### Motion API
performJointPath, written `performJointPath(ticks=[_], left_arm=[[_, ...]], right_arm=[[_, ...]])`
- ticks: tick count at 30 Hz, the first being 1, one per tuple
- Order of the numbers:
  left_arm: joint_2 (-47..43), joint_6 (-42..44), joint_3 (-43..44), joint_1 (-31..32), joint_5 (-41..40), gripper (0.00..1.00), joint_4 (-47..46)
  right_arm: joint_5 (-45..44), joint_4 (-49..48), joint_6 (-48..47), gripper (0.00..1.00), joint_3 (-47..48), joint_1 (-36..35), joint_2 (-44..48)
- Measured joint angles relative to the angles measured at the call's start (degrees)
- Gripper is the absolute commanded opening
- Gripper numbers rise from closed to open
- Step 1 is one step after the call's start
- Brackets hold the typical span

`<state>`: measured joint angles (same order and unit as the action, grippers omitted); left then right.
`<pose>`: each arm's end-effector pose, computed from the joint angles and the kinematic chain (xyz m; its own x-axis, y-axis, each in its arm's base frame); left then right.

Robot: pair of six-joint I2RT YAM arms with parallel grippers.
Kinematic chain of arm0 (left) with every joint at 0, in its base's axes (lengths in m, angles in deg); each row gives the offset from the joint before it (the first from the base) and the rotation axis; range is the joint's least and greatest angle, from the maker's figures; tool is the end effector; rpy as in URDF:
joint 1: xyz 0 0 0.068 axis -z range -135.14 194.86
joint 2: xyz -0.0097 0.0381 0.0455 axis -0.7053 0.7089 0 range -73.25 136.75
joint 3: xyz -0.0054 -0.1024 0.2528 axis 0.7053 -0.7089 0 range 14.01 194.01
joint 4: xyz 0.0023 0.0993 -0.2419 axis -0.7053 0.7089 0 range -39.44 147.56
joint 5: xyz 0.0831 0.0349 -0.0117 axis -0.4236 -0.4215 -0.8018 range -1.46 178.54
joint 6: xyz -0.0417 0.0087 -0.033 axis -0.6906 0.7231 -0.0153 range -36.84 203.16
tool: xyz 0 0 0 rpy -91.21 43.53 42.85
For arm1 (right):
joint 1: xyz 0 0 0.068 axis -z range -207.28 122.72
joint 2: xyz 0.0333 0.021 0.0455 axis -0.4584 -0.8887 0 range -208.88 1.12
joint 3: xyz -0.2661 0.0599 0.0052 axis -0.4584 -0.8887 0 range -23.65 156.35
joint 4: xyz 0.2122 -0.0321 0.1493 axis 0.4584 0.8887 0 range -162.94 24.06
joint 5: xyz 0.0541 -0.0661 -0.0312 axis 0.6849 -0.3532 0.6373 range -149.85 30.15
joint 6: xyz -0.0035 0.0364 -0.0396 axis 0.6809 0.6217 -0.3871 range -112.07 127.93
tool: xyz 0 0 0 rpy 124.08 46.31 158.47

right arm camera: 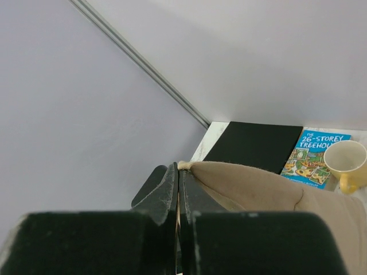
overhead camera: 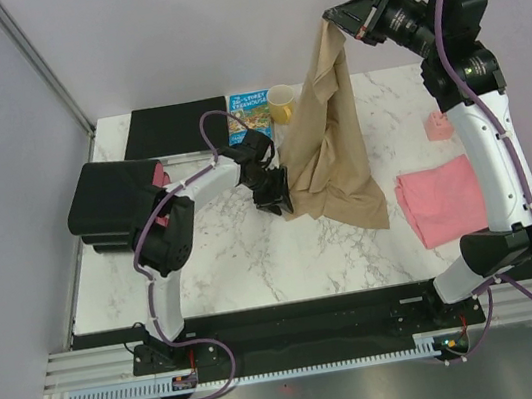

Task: Fold and stack the t-shirts

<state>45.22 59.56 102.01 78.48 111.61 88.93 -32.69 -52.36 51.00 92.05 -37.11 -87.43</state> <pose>0.3470 -0.2476 0.1735 -0.9627 0.1980 -0.1846 0.2640 0.8369 -0.4794 0.3016 0.0687 0.5547 -0.3264 0.5602 -0.7613 -0.5143 0.5705 0.6403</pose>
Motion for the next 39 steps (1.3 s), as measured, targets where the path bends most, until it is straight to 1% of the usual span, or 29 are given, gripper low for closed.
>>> performJointPath(ticks=[13,18,19,22,23,26,30,33,36,39], left_arm=[[1.7,0.0,-1.0,0.2,-0.4,0.46,-1.5],[2.1,-1.5,-2.2,0.3,-0.2,0.43,-3.1],[2.1,-1.7,-2.3,0.3,-0.2,0.42,-3.5],[2.1,-2.4,-2.6,0.3,-0.3,0.31,-4.5],[2.1,-2.6,-2.8,0.3,-0.3,0.21,-4.9],[2.2,-2.9,-3.5,0.4,-0.7,0.02,-6.1],[2.1,-3.1,-4.2,0.6,-0.3,0.02,-7.2],[0.2,-3.1,-6.5,0.6,-1.2,0.02,-8.3],[-5.6,-3.1,-11.8,0.6,-5.4,0.02,-7.8],[-14.8,-3.1,-15.9,0.2,-10.4,0.02,-5.5]], right_arm=[[1.1,-0.2,0.0,0.0,-0.2,0.6,-0.1],[1.3,-0.4,0.1,0.0,-1.1,0.8,-0.1],[1.3,-0.4,0.2,0.0,-1.2,0.9,-0.1],[1.5,-0.5,0.2,0.0,-1.2,1.0,-0.1],[1.5,-0.5,0.2,0.0,-1.2,1.0,-0.1],[1.5,-0.5,0.2,0.0,-1.3,1.1,-0.1],[1.5,-0.6,0.2,0.0,-2.1,1.1,-0.1],[1.1,-0.7,0.1,0.0,-3.2,1.7,-0.1],[-0.6,-0.9,-0.5,0.0,-6.0,3.0,1.3],[-3.1,-0.4,-1.4,0.0,-8.5,4.5,3.3]])
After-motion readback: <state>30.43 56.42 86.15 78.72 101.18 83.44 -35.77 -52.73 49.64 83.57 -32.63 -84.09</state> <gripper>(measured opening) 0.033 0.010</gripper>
